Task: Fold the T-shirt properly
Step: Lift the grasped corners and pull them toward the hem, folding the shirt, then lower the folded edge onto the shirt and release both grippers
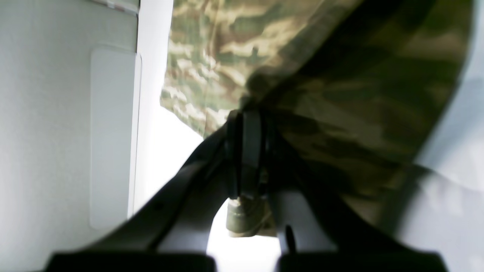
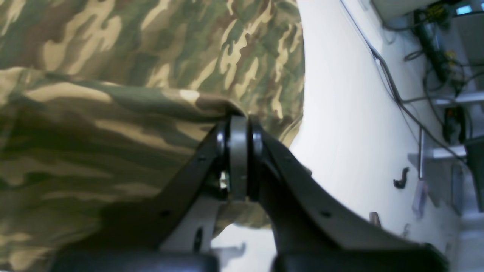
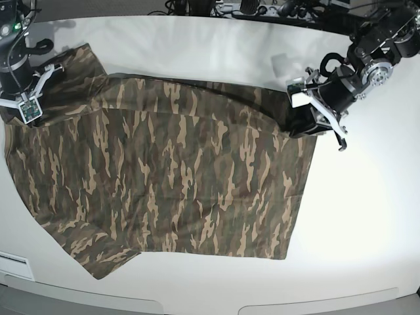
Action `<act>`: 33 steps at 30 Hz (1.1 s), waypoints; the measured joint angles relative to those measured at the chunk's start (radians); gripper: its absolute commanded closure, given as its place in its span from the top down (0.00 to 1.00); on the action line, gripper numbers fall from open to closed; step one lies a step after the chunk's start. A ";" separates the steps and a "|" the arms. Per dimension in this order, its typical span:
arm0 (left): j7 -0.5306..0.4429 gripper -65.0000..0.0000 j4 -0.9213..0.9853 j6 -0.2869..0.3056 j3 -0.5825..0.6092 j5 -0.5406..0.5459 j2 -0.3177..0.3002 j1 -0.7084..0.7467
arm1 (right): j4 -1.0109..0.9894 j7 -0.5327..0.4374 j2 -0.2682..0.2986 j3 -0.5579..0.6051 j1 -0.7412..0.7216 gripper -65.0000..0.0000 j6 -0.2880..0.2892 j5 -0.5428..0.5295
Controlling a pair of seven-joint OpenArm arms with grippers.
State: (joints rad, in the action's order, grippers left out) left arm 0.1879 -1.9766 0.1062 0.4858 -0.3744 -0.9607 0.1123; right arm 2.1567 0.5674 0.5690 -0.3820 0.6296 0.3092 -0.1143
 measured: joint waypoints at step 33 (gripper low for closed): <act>0.059 0.00 0.202 -0.043 0.002 0.439 0.114 -0.134 | -0.320 0.156 0.015 0.158 -0.300 0.00 -0.094 -0.078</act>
State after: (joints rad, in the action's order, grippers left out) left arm 0.2466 -1.7748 0.0628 0.4877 0.0643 -0.8467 -0.0219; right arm 1.8370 0.7235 0.5842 -0.2245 0.3298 0.2153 -0.1921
